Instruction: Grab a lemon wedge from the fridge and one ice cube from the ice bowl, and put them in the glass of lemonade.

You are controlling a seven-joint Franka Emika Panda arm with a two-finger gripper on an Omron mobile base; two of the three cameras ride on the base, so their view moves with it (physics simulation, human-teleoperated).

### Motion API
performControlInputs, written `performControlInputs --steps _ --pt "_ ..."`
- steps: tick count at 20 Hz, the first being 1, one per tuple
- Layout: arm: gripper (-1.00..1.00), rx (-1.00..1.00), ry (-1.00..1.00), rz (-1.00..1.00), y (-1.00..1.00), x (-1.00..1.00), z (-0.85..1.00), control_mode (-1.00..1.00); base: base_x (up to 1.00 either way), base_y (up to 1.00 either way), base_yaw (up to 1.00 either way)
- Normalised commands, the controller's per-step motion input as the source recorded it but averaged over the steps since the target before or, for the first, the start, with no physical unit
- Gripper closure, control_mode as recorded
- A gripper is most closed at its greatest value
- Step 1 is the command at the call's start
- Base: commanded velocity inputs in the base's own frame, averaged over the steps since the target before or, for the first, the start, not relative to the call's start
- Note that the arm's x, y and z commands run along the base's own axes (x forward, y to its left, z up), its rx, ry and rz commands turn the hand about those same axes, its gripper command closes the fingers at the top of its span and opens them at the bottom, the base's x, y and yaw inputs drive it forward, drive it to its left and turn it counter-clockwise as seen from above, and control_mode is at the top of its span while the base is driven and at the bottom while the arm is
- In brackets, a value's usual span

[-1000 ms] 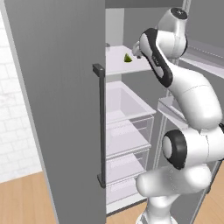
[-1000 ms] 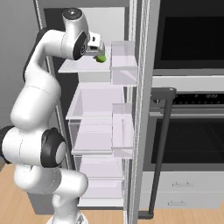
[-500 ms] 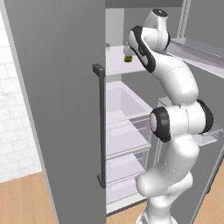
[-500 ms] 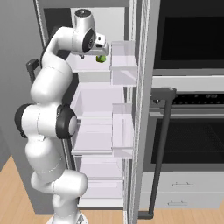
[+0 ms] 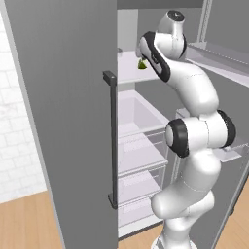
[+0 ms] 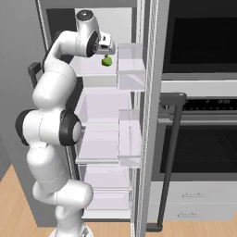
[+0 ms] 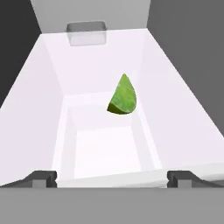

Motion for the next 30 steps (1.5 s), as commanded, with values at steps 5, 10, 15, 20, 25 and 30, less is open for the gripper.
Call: performControlInputs --steps 5,10,15,20,25,30 --pt "-1.00 0.00 0.03 -0.11 0.00 0.52 -0.24 -1.00 0.00 0.00 0.00" --pt "-1.00 0.00 0.16 -0.05 0.00 0.35 -0.01 -1.00 0.00 0.00 0.00" --pt "-1.00 0.00 0.05 -0.01 0.00 0.44 0.00 -1.00 0.00 0.00 0.00" --pt "-1.00 0.00 0.00 -0.02 0.00 0.38 -0.10 -1.00 0.00 0.00 0.00" --pt "-1.00 0.00 0.00 0.00 0.00 0.34 -0.19 -1.00 0.00 0.00 0.00" --pt "-1.00 0.00 0.00 0.00 0.00 0.54 -0.11 -1.00 0.00 0.00 0.00"
